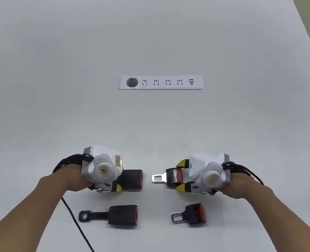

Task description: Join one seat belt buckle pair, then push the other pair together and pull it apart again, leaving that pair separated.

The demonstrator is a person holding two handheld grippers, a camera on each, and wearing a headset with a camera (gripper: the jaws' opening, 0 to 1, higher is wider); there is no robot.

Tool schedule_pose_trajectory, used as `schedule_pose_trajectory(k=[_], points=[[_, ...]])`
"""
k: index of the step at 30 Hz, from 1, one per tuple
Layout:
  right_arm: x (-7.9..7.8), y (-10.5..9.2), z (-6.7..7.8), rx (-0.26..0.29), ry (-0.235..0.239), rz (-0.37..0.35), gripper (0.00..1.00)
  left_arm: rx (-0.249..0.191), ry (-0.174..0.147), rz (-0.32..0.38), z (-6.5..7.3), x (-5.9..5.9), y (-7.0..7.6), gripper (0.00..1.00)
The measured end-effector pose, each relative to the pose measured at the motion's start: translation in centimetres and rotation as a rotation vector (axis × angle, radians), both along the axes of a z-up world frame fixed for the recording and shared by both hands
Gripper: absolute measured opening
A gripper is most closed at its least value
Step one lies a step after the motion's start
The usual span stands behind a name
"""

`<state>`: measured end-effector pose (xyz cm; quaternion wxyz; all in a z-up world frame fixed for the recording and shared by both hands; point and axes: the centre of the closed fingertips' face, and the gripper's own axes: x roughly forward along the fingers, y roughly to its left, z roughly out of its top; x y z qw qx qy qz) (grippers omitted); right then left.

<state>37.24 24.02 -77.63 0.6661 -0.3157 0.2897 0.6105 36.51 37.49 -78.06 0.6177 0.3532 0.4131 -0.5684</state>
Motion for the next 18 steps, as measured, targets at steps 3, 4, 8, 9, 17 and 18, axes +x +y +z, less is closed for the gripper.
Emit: schedule_pose_trajectory(k=[3, 4, 8, 9, 17, 18], points=[[0.1, 0.5, -0.1, 0.003, 0.001, 0.002, 0.3, 0.002, 0.0, 0.0, 0.1, 0.0, 0.0, 0.32], [0.1, 0.6, -0.2, 0.003, 0.002, 0.001, 0.3, 0.002, 0.0, 0.0, 0.1, 0.0, 0.0, 0.32], [-0.1, 1.3, -0.1, 0.007, 0.005, 0.004, 0.3, 0.001, 0.0, 0.001, 0.1, 0.0, 0.0, 0.32], [-0.1, 1.4, -0.1, 0.007, 0.004, 0.004, 0.3, 0.002, -0.001, 0.002, 0.2, -0.1, -0.1, 0.32], [-0.3, 2.5, -0.1, 0.009, 0.007, 0.006, 0.3, 0.0, -0.001, 0.004, -0.2, 0.1, 0.1, 0.32], [-0.4, 2.6, 0.0, 0.008, 0.007, 0.006, 0.3, -0.001, -0.001, 0.004, -0.2, 0.1, 0.1, 0.32]])
